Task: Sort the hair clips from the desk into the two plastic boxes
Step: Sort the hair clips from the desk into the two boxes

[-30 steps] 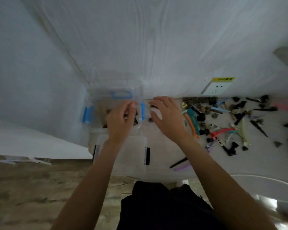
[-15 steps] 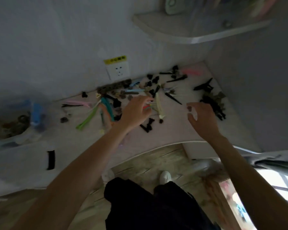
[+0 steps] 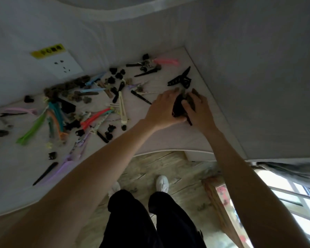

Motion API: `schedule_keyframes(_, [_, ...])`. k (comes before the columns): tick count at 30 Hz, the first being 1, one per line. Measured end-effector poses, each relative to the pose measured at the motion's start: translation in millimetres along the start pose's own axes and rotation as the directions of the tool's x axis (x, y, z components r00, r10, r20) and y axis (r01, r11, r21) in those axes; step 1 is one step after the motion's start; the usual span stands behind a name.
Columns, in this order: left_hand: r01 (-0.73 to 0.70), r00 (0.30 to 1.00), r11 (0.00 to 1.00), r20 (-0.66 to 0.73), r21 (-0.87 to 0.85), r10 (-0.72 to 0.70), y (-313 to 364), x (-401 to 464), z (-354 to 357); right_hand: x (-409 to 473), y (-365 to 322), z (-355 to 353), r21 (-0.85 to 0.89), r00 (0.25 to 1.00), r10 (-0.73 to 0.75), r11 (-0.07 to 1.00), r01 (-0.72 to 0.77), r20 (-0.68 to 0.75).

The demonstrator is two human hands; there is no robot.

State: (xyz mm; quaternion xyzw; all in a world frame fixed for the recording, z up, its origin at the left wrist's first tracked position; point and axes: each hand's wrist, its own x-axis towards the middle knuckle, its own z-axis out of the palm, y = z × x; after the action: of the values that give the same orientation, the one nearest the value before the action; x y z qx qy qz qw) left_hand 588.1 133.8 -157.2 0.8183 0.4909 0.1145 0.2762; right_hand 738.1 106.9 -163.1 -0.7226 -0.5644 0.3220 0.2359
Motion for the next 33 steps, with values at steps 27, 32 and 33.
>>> schedule_keyframes(27, [-0.002,0.975,0.952,-0.213,0.305,0.07,-14,-43,7,-26,4,4,0.0,0.994,0.014,1.0,-0.014,-0.107])
schedule_keyframes(32, [0.014,0.948,0.994,-0.313,-0.11,-0.048,-5,-64,-21,-48,-18,11,0.173,0.991,0.108,0.98,-0.093,-0.081])
schedule_keyframes(33, [0.037,0.939,0.976,-0.325,-0.216,-0.108,-4,-73,-31,-54,-25,14,0.198,0.99,0.129,0.973,-0.116,-0.053])
